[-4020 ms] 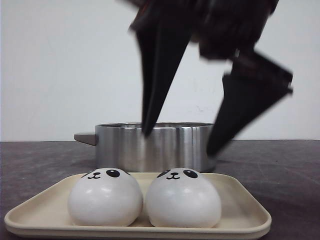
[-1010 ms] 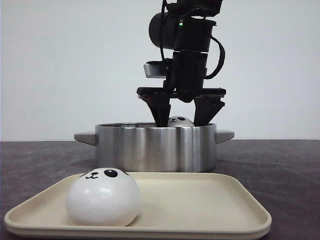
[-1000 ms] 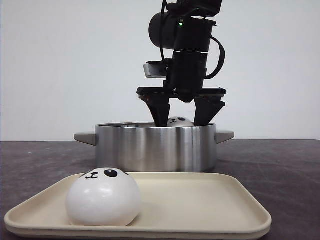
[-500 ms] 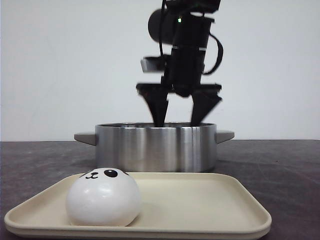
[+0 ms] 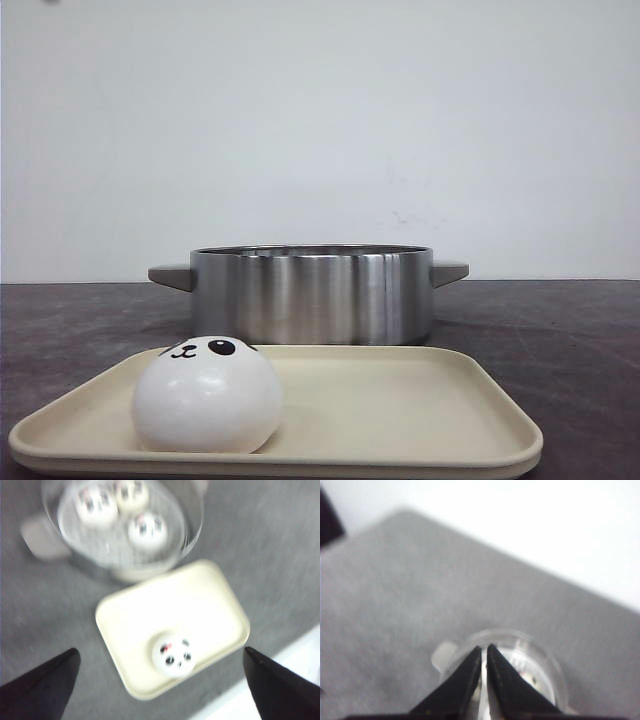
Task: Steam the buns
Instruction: 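Open the right gripper and raise it out of the pot, then lower the left gripper onto the last bun on the tray and close it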
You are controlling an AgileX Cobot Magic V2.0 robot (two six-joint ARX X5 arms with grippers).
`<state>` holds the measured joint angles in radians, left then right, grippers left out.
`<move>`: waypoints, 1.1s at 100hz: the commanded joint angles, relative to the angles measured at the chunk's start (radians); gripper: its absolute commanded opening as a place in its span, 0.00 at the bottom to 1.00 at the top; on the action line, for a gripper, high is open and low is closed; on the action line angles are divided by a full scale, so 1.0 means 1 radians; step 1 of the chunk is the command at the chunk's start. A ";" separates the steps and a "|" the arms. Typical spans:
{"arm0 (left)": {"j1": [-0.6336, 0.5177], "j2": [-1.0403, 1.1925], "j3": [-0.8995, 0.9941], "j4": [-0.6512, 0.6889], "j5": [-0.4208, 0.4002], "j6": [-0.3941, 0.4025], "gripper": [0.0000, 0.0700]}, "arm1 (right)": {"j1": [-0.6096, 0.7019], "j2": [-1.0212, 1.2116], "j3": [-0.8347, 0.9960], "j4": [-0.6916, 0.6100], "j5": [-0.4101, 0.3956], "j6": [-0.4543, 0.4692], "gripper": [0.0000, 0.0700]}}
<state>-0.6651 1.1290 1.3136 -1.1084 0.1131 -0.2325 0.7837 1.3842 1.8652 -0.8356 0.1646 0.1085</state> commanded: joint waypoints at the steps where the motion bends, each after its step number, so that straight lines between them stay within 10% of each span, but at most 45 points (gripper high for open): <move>1: -0.037 0.028 -0.064 0.047 0.029 -0.035 0.91 | 0.013 -0.037 0.016 -0.003 0.026 -0.006 0.02; 42: -0.188 0.258 -0.307 0.313 0.060 -0.179 0.91 | 0.013 -0.225 0.016 -0.072 0.054 -0.023 0.02; 110: -0.224 0.527 -0.307 0.418 -0.016 -0.192 0.89 | 0.014 -0.231 0.016 -0.164 0.045 -0.014 0.02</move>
<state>-0.8776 1.6245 0.9977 -0.6941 0.1005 -0.4118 0.7883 1.1439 1.8633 -1.0061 0.2108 0.0937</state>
